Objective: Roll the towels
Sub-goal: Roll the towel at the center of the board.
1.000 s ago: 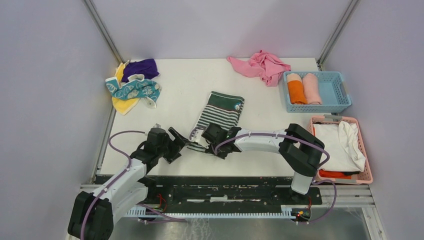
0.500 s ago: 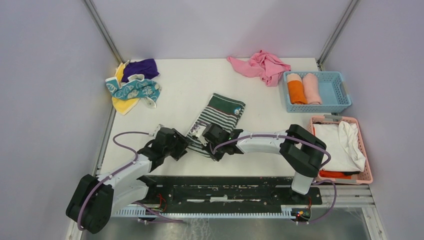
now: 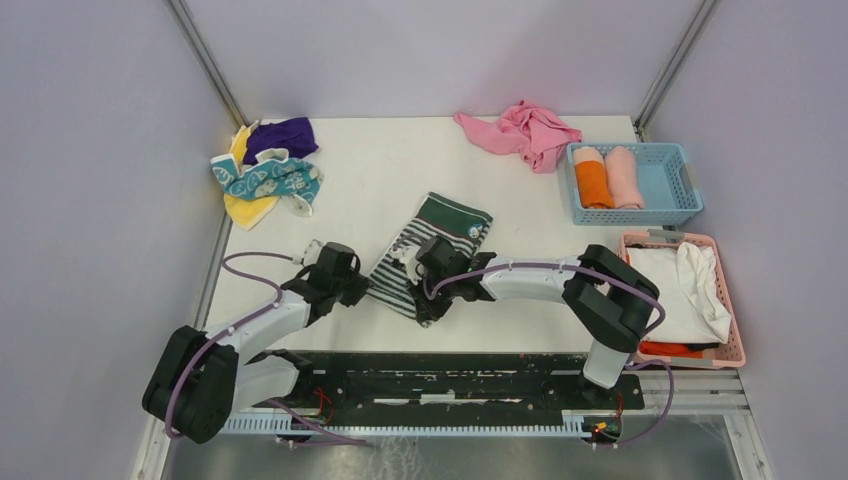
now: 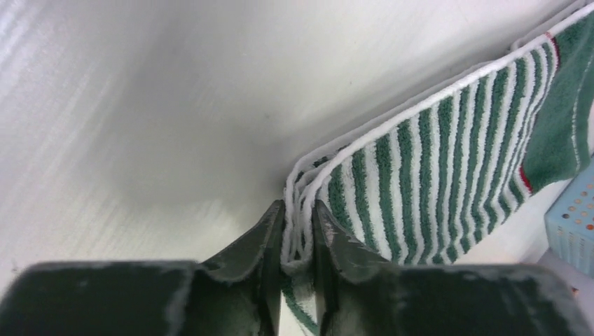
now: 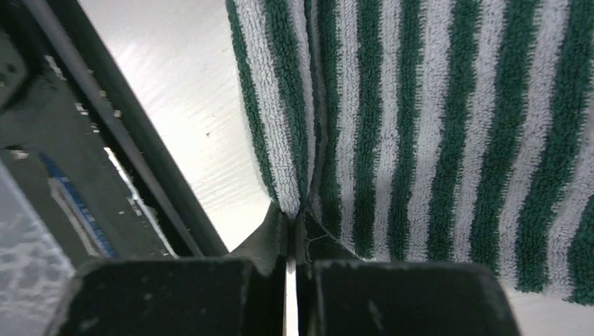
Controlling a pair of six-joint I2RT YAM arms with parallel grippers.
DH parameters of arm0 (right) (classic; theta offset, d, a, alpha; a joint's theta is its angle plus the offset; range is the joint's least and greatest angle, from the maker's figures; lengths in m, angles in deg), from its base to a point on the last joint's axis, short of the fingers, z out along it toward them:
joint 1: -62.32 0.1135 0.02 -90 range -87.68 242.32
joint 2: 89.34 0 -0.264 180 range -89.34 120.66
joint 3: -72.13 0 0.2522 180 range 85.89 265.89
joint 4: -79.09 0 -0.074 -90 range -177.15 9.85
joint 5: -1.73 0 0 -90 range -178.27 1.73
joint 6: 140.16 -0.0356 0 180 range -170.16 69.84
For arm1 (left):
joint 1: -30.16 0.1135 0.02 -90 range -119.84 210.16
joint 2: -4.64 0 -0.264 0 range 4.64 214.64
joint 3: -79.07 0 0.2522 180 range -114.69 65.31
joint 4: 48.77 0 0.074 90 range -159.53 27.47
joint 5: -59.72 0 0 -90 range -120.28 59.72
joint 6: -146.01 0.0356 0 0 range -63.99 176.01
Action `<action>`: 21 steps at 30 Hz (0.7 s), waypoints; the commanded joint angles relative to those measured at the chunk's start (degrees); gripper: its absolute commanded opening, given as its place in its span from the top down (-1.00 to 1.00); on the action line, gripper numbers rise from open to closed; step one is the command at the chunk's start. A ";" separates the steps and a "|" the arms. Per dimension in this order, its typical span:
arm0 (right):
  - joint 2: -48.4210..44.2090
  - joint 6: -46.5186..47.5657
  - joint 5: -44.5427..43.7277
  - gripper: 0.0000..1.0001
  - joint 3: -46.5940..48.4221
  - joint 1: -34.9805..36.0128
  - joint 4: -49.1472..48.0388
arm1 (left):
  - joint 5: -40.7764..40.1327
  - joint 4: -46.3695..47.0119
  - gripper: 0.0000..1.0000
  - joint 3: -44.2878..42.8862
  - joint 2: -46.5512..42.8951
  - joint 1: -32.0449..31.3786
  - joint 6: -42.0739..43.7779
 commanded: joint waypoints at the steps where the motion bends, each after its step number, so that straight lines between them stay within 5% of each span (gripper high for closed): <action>1: -0.03 -6.25 13.49 0.99 0.19 -5.21 -2.29 | -2.89 -2.83 0.32 -3.10 0.20 2.78 5.88; 3: 2.06 -9.87 19.59 0.99 0.84 -8.38 -3.24 | -1.27 -3.38 -0.06 -3.70 -0.55 4.80 8.60; 8: 6.06 -14.80 28.90 0.99 1.47 -13.43 -5.79 | 3.25 -4.41 -0.51 -3.86 -3.73 8.25 12.80; 12: 10.22 -19.73 37.38 0.99 2.24 -16.20 -9.39 | 8.88 -5.79 -0.64 -2.90 -8.03 11.68 15.61; 21: 16.85 -21.40 41.20 0.99 5.51 -19.79 -8.08 | 13.10 -11.96 -0.65 0.30 -18.58 12.75 15.86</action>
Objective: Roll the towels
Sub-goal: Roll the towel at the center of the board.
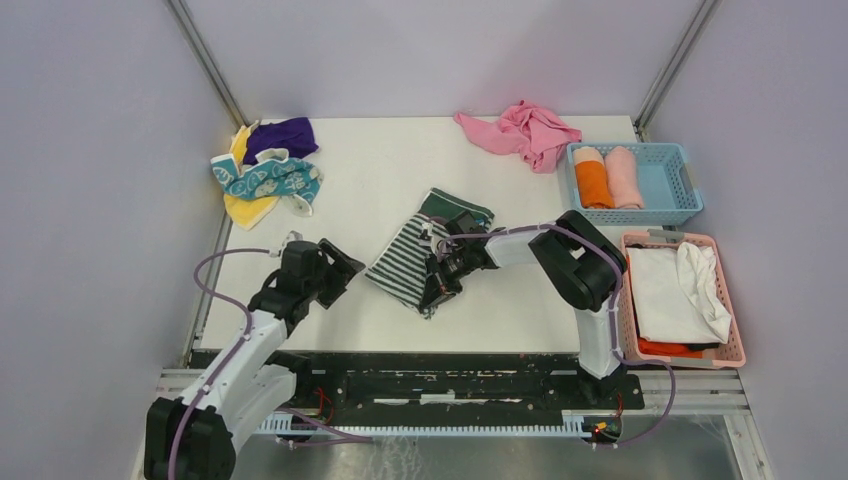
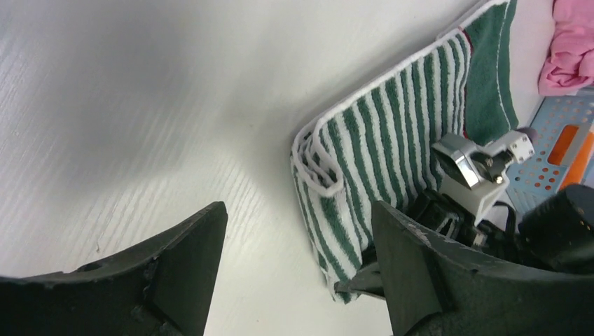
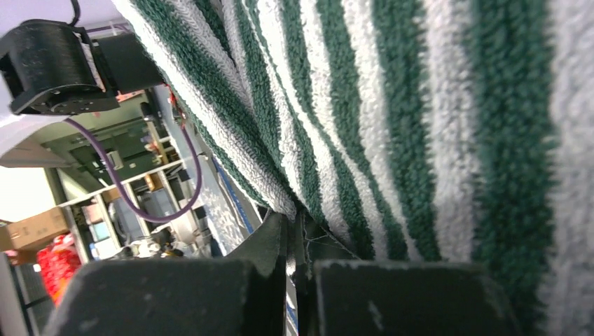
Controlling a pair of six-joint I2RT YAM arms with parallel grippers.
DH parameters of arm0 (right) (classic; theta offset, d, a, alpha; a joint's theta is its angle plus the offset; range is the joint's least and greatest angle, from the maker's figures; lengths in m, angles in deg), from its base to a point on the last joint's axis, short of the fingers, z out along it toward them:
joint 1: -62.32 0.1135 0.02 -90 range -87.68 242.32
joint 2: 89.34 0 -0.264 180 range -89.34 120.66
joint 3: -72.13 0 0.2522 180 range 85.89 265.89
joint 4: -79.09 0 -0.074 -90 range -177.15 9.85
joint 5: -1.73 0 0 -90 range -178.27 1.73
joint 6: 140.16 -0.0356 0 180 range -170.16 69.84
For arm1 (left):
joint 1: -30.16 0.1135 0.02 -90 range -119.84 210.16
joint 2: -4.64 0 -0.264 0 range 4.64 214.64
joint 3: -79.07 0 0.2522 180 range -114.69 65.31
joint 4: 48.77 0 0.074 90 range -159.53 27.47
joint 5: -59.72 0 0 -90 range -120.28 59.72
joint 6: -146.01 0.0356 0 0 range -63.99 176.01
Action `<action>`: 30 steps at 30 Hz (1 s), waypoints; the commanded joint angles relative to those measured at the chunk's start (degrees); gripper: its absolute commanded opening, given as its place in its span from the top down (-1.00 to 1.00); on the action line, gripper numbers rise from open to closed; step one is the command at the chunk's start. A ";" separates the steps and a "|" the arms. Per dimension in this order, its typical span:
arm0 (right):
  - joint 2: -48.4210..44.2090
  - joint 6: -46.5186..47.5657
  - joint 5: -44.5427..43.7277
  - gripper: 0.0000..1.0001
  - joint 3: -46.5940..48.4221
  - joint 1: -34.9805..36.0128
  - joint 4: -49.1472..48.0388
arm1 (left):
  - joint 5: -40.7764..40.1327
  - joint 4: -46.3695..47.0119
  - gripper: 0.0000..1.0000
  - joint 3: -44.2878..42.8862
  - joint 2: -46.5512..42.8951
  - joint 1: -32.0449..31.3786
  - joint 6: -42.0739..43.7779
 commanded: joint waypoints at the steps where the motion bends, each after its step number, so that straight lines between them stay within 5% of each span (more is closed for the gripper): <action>1: 2.69 -1.11 3.51 0.99 2.98 -1.23 -1.81 | 3.96 -3.20 -0.65 2.09 -4.03 0.31 1.74; 11: 4.98 0.53 2.94 0.98 4.58 -1.57 0.91 | 13.57 12.07 -0.50 7.51 2.55 0.07 -2.26; 24: 4.88 2.34 1.45 0.90 5.82 -1.56 4.66 | 12.05 21.81 -0.46 4.44 14.55 -1.14 -2.54; 30: 2.57 5.33 -0.97 0.68 6.92 -1.39 8.16 | 10.10 25.96 -0.44 5.62 21.39 -1.46 -4.82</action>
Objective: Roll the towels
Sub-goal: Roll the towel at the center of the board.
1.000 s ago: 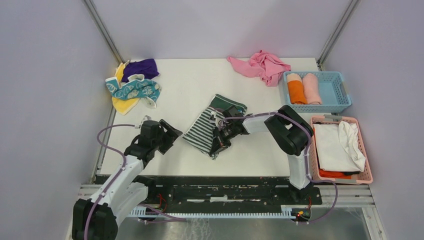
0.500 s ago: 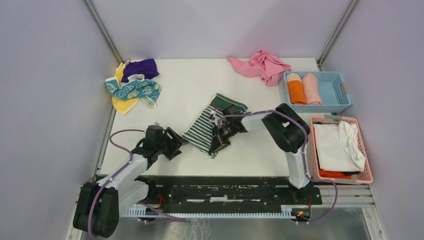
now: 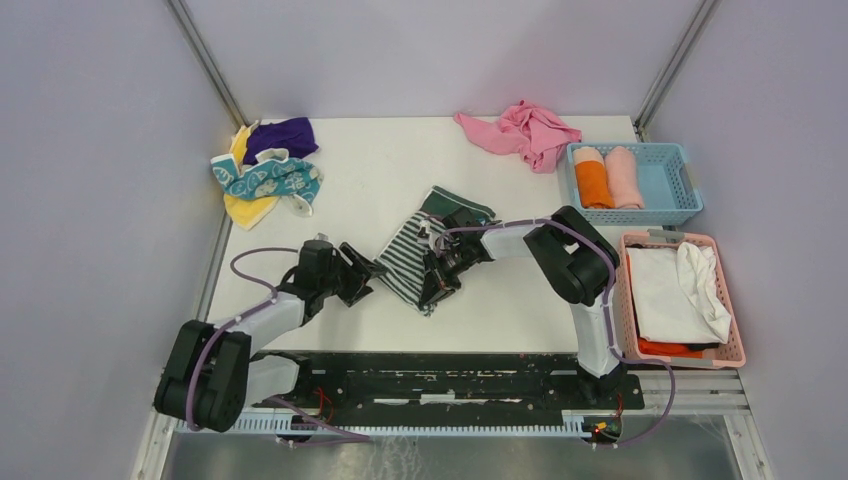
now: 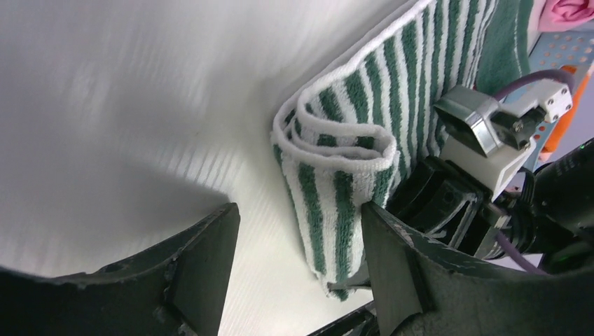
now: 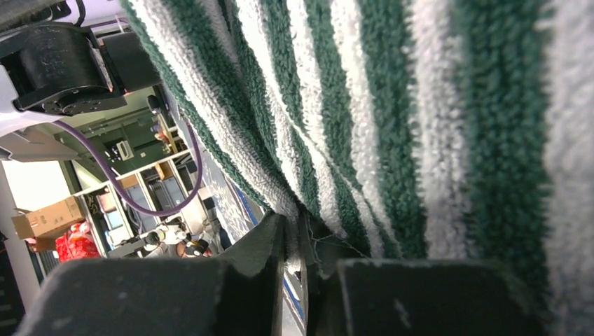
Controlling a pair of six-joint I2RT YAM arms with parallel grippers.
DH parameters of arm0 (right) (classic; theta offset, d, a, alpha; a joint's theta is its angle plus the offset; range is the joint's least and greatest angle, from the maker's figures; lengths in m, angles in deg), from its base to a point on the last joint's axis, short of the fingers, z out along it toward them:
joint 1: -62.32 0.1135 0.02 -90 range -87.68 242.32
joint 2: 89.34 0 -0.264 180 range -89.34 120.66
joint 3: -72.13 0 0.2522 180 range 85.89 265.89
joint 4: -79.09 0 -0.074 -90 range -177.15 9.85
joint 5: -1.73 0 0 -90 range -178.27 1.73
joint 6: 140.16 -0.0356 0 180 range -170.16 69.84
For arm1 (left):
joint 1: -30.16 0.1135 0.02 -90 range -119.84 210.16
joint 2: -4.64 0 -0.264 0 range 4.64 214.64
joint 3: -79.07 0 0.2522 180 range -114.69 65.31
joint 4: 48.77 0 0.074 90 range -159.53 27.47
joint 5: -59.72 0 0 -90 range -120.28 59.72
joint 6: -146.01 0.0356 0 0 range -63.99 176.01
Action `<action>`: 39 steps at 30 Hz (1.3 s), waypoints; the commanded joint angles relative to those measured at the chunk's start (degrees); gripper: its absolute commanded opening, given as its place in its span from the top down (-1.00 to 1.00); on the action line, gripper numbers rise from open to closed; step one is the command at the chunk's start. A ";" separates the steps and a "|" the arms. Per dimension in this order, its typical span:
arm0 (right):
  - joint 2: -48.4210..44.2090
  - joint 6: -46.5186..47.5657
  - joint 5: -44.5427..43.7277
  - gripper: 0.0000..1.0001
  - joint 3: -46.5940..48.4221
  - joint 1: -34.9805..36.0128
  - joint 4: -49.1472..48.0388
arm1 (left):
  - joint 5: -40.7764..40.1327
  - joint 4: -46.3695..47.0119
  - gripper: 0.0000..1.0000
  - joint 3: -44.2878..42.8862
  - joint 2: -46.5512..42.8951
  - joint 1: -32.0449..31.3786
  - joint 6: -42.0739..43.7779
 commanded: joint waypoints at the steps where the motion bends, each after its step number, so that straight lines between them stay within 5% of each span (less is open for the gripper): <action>1: -2.43 4.59 -5.00 0.63 1.91 -0.04 3.44 | -3.07 4.42 -0.43 0.21 5.70 -0.50 -3.78; 10: -15.09 15.67 -21.63 0.19 1.51 5.23 10.27 | -4.72 7.02 -0.30 1.45 14.28 -0.76 -5.40; 16: -24.49 22.27 -43.46 -0.08 -4.20 12.53 4.76 | -4.59 7.40 -0.29 1.13 16.51 -0.92 -5.23; 22: -27.09 26.82 -54.50 -0.28 -8.63 18.28 -2.65 | -4.33 7.74 -0.28 0.68 17.86 -1.25 -5.14; 39: -18.71 33.57 -68.73 -0.05 -8.07 27.40 -6.96 | -4.12 7.76 -0.27 0.57 18.58 -1.27 -5.25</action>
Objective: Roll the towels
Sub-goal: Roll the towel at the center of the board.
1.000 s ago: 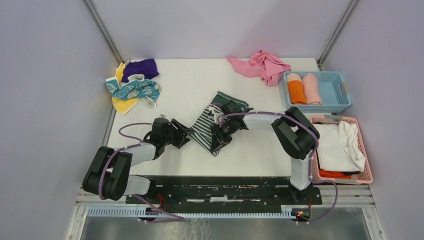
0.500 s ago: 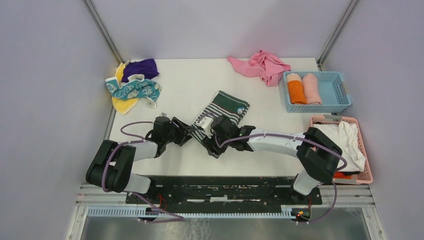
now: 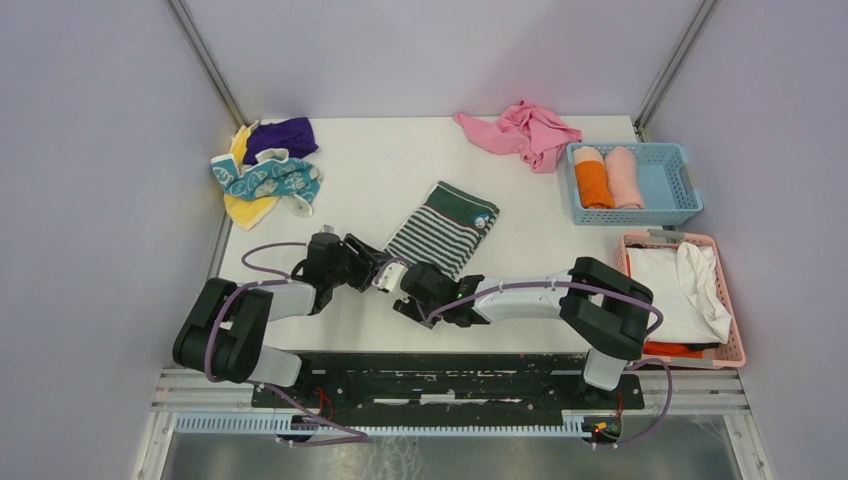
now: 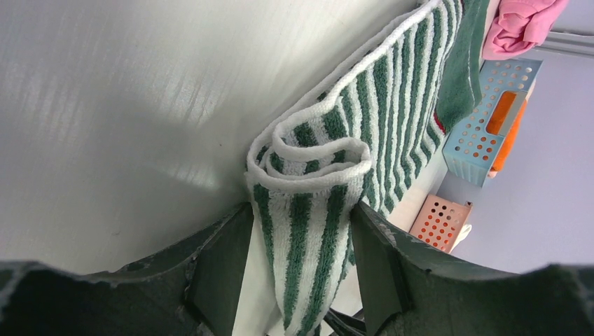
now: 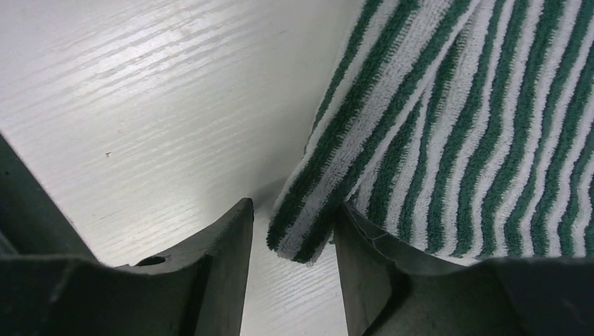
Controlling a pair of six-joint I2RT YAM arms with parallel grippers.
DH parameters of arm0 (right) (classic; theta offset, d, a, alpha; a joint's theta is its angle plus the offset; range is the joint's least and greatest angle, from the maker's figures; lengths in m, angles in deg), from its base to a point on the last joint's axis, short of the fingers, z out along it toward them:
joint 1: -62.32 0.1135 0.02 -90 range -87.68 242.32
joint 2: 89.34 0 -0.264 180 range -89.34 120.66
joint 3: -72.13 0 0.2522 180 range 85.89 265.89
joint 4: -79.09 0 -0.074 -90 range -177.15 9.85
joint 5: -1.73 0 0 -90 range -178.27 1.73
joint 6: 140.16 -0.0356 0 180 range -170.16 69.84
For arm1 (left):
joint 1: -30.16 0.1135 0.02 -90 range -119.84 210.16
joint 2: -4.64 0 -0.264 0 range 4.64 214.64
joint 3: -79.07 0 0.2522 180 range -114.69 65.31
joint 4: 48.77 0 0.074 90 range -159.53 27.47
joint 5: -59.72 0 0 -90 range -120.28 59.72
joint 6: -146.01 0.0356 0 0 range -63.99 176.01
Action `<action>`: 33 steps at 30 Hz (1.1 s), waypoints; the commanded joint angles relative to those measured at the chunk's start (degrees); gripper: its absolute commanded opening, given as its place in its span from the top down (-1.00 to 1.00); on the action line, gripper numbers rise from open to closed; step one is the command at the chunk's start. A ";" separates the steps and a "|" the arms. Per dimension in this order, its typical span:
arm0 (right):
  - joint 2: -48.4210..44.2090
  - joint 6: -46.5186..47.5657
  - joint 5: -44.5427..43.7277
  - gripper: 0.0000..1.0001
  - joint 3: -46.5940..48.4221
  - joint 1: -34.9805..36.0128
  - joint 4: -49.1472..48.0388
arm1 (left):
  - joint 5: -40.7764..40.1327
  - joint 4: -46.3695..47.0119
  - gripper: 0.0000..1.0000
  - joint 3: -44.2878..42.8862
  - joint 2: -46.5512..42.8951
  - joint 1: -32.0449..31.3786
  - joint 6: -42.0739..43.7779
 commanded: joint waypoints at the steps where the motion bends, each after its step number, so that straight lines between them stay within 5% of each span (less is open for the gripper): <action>1: 0.34 1.38 -5.81 0.03 1.41 0.10 -2.38 | -4.63 -11.45 -0.27 2.28 3.12 -0.27 1.29; 5: -0.15 1.30 -5.14 0.63 1.11 0.02 -2.28 | -4.46 -11.34 -0.27 2.45 3.02 -0.32 1.35; 8: -2.27 -1.58 6.13 0.98 0.74 -2.20 -2.31 | -4.06 -11.42 -0.28 2.65 2.49 -0.27 1.07; 17: 0.57 -26.60 46.34 0.99 -2.21 -19.78 -15.55 | -4.33 -13.01 -0.31 2.37 -0.06 -0.27 1.12; 25: 10.42 -50.51 58.37 0.99 -7.28 -26.37 -40.72 | -2.93 -15.49 -0.44 1.92 -4.27 0.78 1.45; 33: 16.11 -58.45 60.53 0.99 -8.90 -28.59 -46.20 | -5.75 -22.38 -0.64 0.48 -16.93 1.84 4.10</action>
